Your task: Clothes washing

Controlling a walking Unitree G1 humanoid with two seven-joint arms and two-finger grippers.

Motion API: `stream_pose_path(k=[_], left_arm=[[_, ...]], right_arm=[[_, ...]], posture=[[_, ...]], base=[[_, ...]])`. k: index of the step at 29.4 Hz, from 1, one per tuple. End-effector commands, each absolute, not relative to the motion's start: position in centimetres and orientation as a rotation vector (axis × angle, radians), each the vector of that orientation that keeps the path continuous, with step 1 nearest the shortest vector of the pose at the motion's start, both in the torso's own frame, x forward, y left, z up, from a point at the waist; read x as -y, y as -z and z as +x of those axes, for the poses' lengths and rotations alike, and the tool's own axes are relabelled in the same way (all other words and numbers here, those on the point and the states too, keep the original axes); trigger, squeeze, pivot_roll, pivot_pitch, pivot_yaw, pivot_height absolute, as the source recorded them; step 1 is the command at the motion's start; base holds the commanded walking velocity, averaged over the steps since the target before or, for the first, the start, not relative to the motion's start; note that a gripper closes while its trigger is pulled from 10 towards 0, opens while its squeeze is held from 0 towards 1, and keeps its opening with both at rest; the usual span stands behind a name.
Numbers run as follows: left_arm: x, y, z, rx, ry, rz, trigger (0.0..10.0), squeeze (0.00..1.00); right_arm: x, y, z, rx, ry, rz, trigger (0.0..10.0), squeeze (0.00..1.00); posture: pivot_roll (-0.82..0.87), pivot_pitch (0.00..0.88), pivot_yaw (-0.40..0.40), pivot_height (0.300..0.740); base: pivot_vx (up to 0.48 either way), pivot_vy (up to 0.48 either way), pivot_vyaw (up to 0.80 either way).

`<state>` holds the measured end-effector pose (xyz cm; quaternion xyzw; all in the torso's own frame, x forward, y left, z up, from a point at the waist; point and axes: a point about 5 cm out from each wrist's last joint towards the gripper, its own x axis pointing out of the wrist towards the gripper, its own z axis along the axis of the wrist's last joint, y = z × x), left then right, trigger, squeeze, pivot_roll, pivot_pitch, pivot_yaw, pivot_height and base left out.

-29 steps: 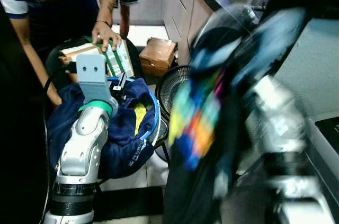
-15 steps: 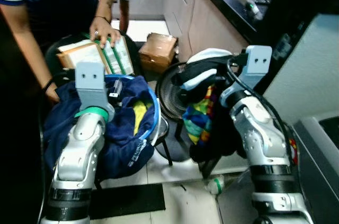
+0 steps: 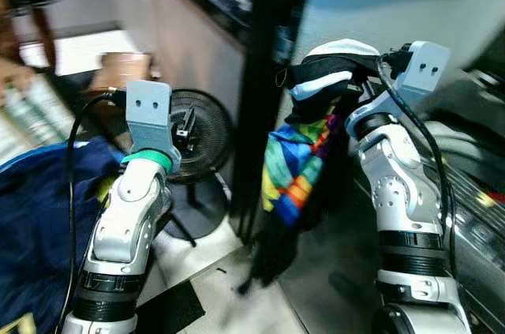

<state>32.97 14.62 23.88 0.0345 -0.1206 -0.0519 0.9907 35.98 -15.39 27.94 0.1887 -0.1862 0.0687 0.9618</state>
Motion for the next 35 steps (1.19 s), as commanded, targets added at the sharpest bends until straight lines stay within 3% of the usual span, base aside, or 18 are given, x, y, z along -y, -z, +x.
stream_pose_path(k=[1, 14, 35], left_arm=[[-14.4, -24.1, 33.0, 0.256, 0.116, 0.074, 10.0, 0.00], [-14.7, -24.1, 33.0, 0.238, 0.084, 0.002, 10.0, 0.00], [-14.6, -24.0, 33.0, 0.241, 0.064, 0.024, 10.0, 0.00]], right_arm=[[15.2, -29.3, 35.7, 0.425, -0.153, 0.405, 10.0, 0.00], [14.1, -30.2, 35.5, 0.444, -0.201, 0.412, 10.0, 0.00], [13.5, -30.1, 35.7, 0.433, -0.223, 0.325, 10.0, 0.00]], posture=[[0.04, 0.030, -0.012, 0.740], [0.04, 0.014, -0.030, 0.740], [0.05, 0.011, -0.037, 0.740]], base=[[0.000, 0.000, -0.80], [0.000, 0.000, -0.80], [0.000, 0.000, -0.80]])
